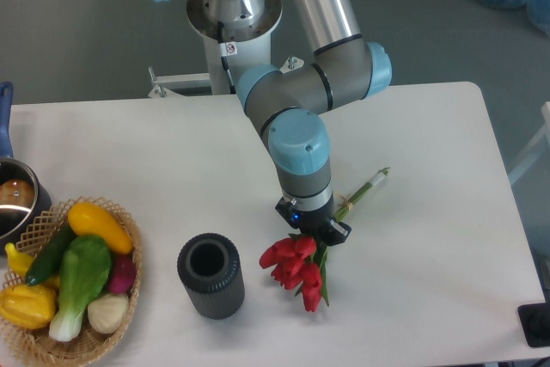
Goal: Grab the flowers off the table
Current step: 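Close the gripper on the stems and lift the tulips off the table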
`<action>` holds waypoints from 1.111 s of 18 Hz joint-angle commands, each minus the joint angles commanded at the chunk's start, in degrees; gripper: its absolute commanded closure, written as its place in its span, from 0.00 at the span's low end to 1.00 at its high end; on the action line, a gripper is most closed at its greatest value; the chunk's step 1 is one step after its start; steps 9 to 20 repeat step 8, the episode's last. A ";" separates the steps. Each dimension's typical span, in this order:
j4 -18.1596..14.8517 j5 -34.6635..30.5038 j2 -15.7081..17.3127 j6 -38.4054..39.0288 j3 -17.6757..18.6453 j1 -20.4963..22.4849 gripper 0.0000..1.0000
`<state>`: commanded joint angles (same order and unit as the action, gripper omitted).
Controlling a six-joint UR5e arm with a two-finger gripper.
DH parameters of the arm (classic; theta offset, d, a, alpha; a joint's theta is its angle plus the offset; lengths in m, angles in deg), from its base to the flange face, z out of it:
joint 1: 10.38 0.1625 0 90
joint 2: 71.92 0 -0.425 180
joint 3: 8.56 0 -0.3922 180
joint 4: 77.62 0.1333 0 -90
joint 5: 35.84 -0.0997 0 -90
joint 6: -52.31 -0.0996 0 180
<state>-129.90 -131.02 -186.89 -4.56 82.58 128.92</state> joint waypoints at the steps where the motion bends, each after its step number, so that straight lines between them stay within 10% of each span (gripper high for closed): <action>1: -1.32 0.08 0.44 -0.09 -1.05 0.09 0.97; 20: -5.81 0.17 1.58 -4.83 -3.78 3.78 0.98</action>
